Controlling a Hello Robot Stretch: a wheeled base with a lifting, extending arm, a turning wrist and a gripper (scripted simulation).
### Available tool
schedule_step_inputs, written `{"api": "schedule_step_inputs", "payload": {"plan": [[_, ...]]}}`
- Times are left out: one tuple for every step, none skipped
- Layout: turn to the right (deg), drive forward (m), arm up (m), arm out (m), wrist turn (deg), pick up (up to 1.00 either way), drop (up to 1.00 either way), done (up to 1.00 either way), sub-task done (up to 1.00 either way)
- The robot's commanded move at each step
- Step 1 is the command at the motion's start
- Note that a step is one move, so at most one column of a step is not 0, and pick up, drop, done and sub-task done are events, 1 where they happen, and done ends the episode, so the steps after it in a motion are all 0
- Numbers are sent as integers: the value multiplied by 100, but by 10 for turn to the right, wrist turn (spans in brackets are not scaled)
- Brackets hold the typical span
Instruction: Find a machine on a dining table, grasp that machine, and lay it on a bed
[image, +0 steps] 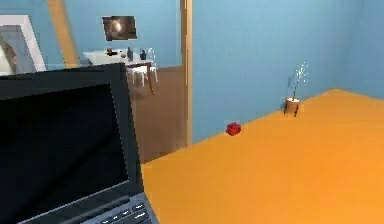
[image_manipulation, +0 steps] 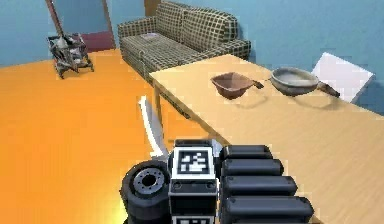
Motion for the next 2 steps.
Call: {"api": "schedule_step_inputs", "payload": {"plan": [[0, 50, 0, 0, 0, 0, 0, 0, 0], [450, 0, 0, 0, 0, 0, 0, 0, 0]]}}
